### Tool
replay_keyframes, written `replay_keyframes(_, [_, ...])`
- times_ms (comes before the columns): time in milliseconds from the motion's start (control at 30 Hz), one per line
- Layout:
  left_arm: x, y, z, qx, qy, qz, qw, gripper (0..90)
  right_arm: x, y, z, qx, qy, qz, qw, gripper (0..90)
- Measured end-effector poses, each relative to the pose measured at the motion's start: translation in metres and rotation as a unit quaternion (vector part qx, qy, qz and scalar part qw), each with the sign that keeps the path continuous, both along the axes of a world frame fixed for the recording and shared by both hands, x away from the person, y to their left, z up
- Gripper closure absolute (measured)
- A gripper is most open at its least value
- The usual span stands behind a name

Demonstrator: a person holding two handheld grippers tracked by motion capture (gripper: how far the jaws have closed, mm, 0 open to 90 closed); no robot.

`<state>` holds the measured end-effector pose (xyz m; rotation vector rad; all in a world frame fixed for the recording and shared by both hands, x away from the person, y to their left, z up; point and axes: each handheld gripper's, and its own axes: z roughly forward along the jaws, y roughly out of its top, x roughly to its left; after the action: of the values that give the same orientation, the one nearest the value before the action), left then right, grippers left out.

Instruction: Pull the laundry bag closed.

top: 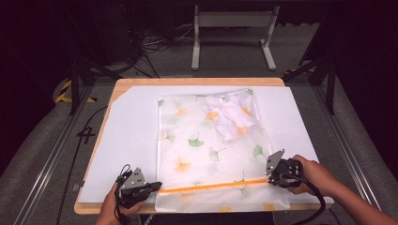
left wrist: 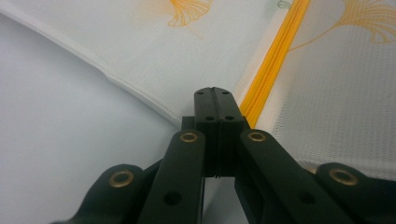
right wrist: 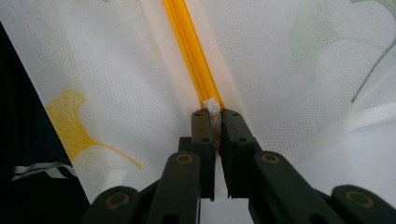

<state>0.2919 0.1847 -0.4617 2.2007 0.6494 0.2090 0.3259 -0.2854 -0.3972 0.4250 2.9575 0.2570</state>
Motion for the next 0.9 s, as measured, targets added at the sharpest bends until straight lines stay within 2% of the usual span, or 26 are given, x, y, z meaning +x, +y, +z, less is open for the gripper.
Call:
replay_keyframes(67, [0.000, 0.000, 0.000, 0.000, 0.000, 0.000, 1.0000, 90.0, 0.000, 0.000, 0.001, -0.011, -0.003, 0.007, 0.9999, 84.3])
replay_keyframes(200, [0.000, 0.000, 0.000, -0.001, 0.000, 0.000, 1.0000, 90.0, -0.002, 0.000, 0.003, -0.019, -0.004, 0.000, 0.9998, 84.4])
replay_keyframes(300, [0.000, 0.000, 0.000, 0.000, 0.001, 0.000, 1.0000, 90.0, -0.001, -0.001, 0.004, -0.013, -0.003, -0.001, 0.9999, 84.3])
replay_keyframes(467, [0.000, 0.000, 0.000, 0.000, 0.001, 0.000, 1.0000, 90.0, -0.003, 0.000, 0.004, -0.021, -0.005, 0.001, 0.9998, 84.3])
replay_keyframes(800, [0.000, 0.000, 0.000, -0.002, 0.003, 0.000, 1.0000, 90.0, -0.005, -0.010, 0.005, 0.003, -0.005, -0.012, 0.9999, 84.3])
replay_keyframes(867, [0.000, 0.001, 0.000, -0.002, 0.001, 0.001, 1.0000, 90.0, -0.006, -0.013, 0.002, -0.032, -0.018, -0.013, 0.9992, 84.3])
replay_keyframes(900, [0.000, 0.001, 0.000, -0.002, 0.003, 0.002, 1.0000, 90.0, -0.006, -0.016, 0.000, -0.023, -0.015, -0.014, 0.9995, 84.3])
